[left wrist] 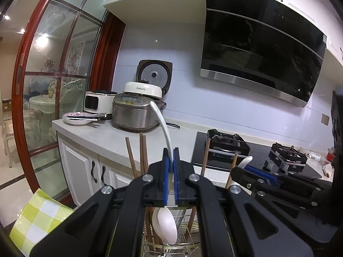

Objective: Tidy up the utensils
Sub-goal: 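Lower the spoons into the wire rack and open both tools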

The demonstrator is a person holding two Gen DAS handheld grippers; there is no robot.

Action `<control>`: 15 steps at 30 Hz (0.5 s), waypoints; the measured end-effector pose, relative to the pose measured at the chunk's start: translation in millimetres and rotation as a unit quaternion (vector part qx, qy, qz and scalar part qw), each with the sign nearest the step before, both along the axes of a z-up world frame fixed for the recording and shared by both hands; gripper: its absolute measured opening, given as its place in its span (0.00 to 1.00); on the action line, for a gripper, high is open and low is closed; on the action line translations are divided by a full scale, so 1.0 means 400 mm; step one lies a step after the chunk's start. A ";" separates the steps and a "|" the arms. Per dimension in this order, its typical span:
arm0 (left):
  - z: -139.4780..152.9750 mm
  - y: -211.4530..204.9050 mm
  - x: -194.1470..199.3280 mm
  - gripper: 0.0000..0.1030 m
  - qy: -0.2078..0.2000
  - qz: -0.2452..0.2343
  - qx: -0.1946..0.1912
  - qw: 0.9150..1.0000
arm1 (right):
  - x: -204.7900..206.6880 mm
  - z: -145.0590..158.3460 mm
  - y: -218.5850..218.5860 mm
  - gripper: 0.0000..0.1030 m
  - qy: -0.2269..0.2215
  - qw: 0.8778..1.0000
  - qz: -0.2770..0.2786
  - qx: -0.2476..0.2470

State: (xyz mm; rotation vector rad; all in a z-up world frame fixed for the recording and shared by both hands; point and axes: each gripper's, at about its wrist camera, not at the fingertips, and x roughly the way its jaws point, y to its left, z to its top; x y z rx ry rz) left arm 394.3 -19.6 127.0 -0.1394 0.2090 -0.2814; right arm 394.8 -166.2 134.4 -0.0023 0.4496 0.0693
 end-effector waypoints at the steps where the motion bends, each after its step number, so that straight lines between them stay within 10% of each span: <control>1: -0.002 -0.003 0.000 0.04 -0.002 -0.001 0.001 1.000 | 0.000 -0.005 -0.001 0.15 -0.004 1.000 -0.002 -0.002; 15: -0.090 -0.024 0.012 0.04 0.011 -0.012 0.012 1.000 | 0.023 -0.093 -0.025 0.15 0.001 1.000 -0.014 -0.005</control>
